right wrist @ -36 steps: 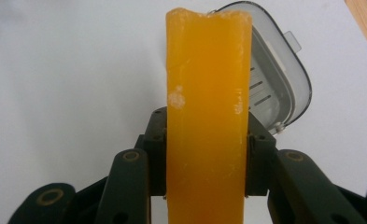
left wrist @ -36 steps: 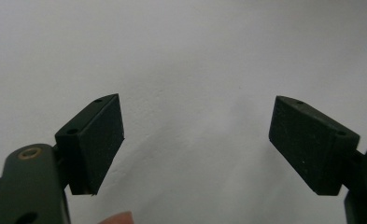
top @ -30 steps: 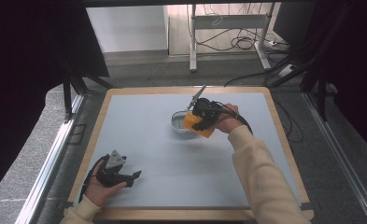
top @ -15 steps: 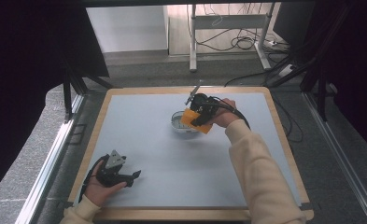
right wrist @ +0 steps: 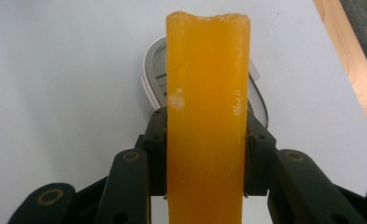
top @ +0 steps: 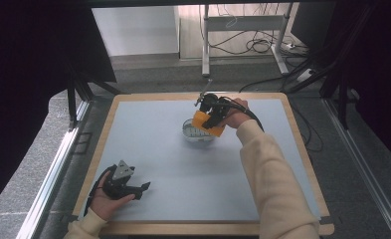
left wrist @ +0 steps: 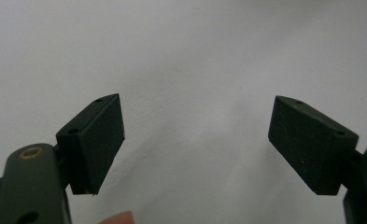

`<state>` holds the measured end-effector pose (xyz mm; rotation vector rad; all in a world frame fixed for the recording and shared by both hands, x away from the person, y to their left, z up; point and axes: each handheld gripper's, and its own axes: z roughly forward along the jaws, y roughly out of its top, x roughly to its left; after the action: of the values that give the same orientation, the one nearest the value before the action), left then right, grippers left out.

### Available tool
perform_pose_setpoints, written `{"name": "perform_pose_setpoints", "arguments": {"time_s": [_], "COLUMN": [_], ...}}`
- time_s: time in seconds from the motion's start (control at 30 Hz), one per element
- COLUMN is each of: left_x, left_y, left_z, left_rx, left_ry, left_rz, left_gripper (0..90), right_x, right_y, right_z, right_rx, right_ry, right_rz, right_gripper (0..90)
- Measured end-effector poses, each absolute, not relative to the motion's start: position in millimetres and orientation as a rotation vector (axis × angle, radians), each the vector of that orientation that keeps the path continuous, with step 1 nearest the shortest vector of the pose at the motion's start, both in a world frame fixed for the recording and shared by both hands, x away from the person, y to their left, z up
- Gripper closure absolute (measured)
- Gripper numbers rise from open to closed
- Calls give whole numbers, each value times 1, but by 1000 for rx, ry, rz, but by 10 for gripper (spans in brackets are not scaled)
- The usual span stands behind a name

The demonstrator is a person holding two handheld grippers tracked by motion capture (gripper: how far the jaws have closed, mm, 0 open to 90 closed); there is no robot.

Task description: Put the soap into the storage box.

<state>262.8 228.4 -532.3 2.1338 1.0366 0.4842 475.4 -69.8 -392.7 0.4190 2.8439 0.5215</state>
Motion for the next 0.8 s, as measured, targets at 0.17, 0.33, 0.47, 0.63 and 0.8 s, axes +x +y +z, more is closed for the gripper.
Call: {"name": "perform_pose_setpoints", "arguments": {"time_s": [0.17,0.33,0.47,0.63,0.8], "left_x": [263,263,263,263,263], "left_y": [229,228,228,228,228], "left_z": [-532,-532,-532,-531,-532], "left_rx": [2132,2140,2143,2136,2135], "left_ry": [1036,1031,1031,1031,1035], "left_rz": [481,482,481,479,472], "left_gripper": [187,187,187,187,187], "right_x": [480,487,492,497,505], "right_y": [-67,-61,-59,-56,-52], "right_z": [-393,-396,-396,-398,-401], "right_rx": [411,390,348,311,257], "right_ry": [2847,2863,2876,2872,2882], "right_rz": [540,512,501,528,503], "right_gripper": [615,615,615,615,615]}}
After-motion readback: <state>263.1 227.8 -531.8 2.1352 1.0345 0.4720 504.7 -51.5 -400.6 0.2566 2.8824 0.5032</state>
